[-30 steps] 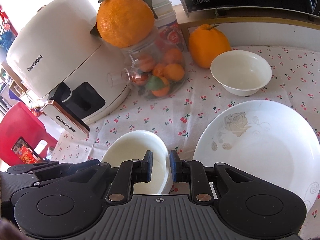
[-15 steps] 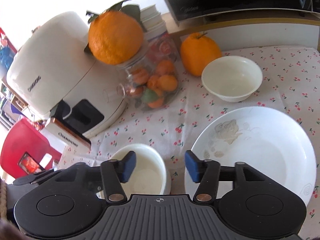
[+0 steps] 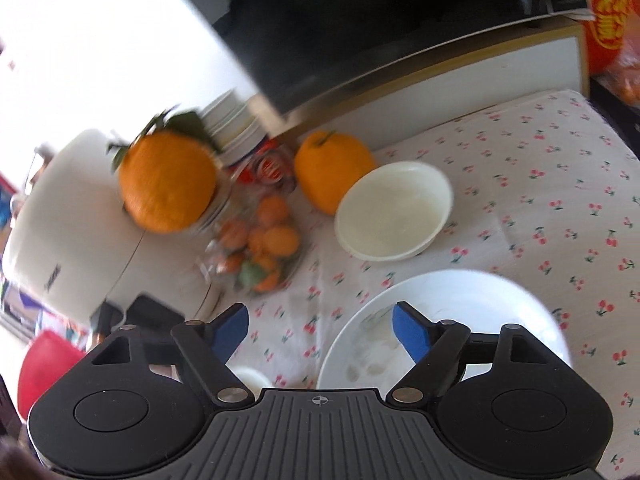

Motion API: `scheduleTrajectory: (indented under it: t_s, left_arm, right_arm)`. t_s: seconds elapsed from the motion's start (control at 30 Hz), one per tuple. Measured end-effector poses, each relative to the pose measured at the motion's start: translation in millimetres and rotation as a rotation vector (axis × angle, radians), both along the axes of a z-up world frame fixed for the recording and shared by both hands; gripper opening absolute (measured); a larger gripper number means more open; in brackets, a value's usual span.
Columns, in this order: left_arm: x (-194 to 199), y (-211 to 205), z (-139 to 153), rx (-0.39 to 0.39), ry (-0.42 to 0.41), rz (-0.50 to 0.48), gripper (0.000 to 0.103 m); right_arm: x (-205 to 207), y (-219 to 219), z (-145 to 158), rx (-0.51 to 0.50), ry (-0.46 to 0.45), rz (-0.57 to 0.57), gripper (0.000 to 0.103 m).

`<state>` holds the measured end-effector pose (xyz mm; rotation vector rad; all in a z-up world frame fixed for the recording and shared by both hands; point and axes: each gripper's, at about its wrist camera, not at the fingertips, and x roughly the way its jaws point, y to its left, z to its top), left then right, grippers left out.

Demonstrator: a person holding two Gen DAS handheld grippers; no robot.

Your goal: Organize plates and bowls

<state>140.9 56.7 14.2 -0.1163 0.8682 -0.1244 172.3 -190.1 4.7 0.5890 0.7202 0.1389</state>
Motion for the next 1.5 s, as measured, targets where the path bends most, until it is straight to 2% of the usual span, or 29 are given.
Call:
scheduleTrajectory:
  t_s: [0.3,0.57,0.67,0.9,1.1,1.2,1.33,1.5]
  left_arm:
    - [40.7,-31.9,0.0,-0.028,0.012,0.008,0.102]
    - [77.3,-66.2,-10.7,-0.044,-0.011,-0.022,0.1]
    - [88.9,-76.5,-16.8,-0.055,-0.017,-0.04,0.093]
    - [104.7,-93.8,-31.0,-0.079,-0.025,-0.077,0.068]
    - [112.3,-99.6,-41.6,-0.085,-0.008,-0.084,0.044]
    - [115.0,-99.8,-46.2,-0.093,-0.003,-0.079,0.036]
    - [117.7,-100.4,-50.3,-0.104,0.004,-0.068,0.021]
    - [117.6,-102.2,-51.4,-0.106,0.012,-0.067,0.014]
  right_arm:
    - [17.8,-42.4,-2.7,0.061,-0.017,-0.118,0.081]
    - [39.2,-71.0,-27.7,0.103,0.0,-0.192,0.081]
    - [46.0,-76.8,-40.8,0.131,0.011,-0.208,0.08]
    - [54.2,-80.6,-60.6,0.172,0.013,-0.227,0.055]
    - [57.9,-80.1,-71.1,0.169,0.015,-0.223,0.039]
    - [58.1,-77.4,-75.8,0.173,0.011,-0.214,0.031]
    - [59.2,-71.2,-80.6,0.163,0.008,-0.192,0.024]
    - [60.8,-66.2,-85.2,0.155,0.01,-0.176,0.012]
